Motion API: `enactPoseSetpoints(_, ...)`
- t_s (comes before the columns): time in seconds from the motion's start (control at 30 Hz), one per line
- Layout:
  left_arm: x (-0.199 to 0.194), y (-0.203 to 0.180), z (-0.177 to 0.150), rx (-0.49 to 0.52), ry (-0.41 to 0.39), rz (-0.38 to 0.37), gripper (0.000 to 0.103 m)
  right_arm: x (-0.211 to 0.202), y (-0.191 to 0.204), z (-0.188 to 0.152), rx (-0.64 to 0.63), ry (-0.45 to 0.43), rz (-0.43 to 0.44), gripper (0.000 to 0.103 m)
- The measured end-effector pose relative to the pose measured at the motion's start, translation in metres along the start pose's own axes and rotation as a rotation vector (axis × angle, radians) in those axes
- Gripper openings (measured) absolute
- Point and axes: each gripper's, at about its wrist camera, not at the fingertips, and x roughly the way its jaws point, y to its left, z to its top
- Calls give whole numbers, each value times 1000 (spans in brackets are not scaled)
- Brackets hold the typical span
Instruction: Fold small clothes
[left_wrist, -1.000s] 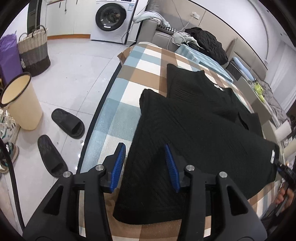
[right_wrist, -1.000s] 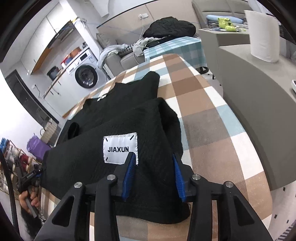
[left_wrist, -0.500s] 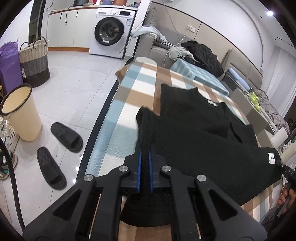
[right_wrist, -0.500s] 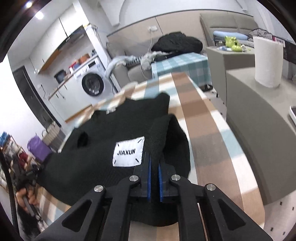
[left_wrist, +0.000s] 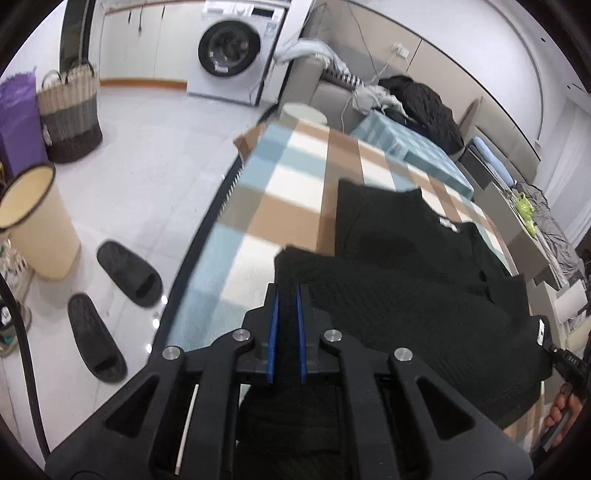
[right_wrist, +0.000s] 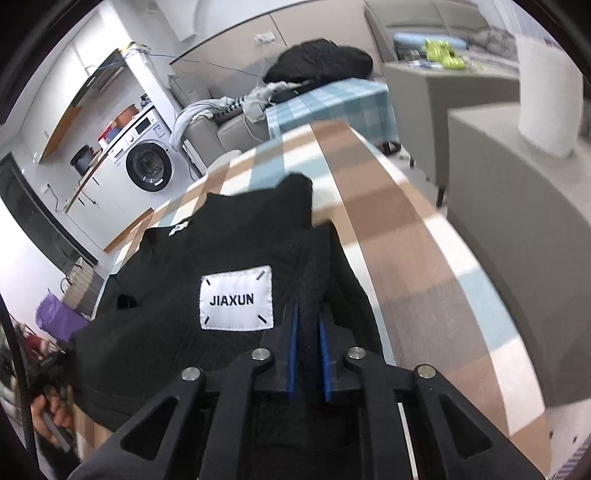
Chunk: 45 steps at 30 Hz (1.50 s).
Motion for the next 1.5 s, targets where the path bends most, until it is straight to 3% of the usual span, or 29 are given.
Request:
enactPoseSetpoints(0.07, 2, -1, -8, 14, 27, 0, 22, -6, -6, -6, 13, 8, -1, 26)
enactPoseSetpoints(0.13, 0, -1, -18, 32, 41, -2, 49, -16, -10, -16, 15, 12, 2, 29)
enactPoseSetpoints(0.17, -1, -1, -23, 34, 45, -11, 53, -21, -12, -22, 17, 17, 4, 32)
enactPoseSetpoints(0.2, -1, -2, -29, 42, 60, -36, 55, -25, -14, -27, 18, 25, 7, 42)
enactPoseSetpoints(0.23, 0, -3, -34, 52, 74, -47, 55, -27, -16, -35, 16, 41, 20, 47)
enactPoseSetpoints(0.37, 7, -16, -46, 110, 97, -46, 54, -21, -7, -51, -63, 78, 5, 48)
enactPoseSetpoints(0.53, 10, -30, -53, 172, 113, -21, 29, -12, 3, -54, -117, 65, -6, 47)
enactPoseSetpoints(0.63, 7, -29, -56, 165, 119, -34, 27, -8, 7, -56, -158, 78, -5, 37)
enactPoseSetpoints(0.73, 2, -32, -62, 185, 123, -33, 26, -11, 8, -58, -178, 83, 1, 31)
enactPoseSetpoints(1.0, -28, -23, -87, 193, 130, -44, 27, -22, 2, -70, -183, 115, 9, 30)
enactPoseSetpoints(1.2, -45, -6, -85, 126, 114, -34, 36, -32, -6, -64, -139, 91, 17, 34)
enactPoseSetpoints(1.5, -85, 6, -86, 65, 49, -129, 36, -46, -10, -49, -43, 3, 179, 38)
